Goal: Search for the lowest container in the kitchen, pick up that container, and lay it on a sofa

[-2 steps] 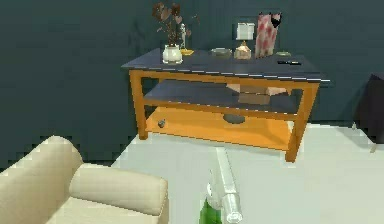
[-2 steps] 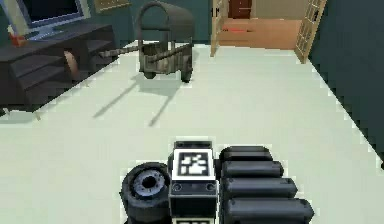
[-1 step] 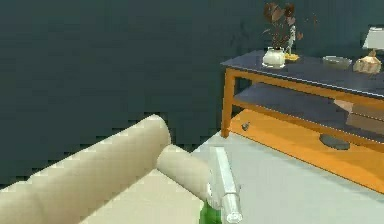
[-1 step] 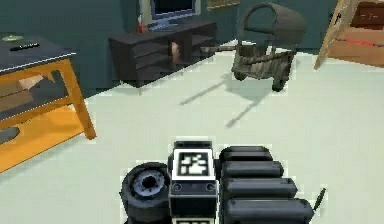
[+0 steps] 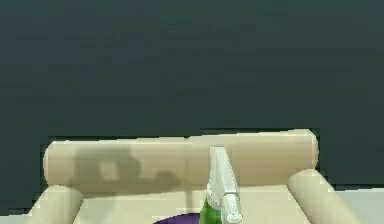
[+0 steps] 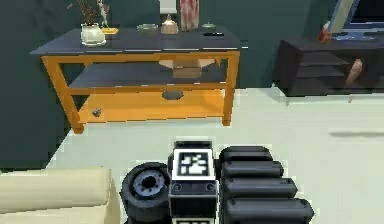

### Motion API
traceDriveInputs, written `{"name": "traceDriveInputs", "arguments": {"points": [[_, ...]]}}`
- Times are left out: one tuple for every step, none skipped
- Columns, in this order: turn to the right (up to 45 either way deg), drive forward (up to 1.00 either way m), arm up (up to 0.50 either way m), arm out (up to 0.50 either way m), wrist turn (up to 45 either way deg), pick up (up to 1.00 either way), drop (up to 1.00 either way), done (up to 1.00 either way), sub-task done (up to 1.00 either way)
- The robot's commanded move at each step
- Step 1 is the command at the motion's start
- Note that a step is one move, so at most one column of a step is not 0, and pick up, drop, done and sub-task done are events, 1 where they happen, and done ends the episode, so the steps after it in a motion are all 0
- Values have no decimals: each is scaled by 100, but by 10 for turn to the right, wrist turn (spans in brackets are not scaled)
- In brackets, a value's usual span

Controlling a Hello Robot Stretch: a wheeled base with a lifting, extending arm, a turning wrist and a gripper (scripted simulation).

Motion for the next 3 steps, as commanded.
{"name": "traceDriveInputs", "arguments": {"points": [[-450,0,0,0,0,0,0,0,0],[-450,0,0,0,0,0,0,0,0],[-270,0,0,0,0,0,0,0,0]]}}
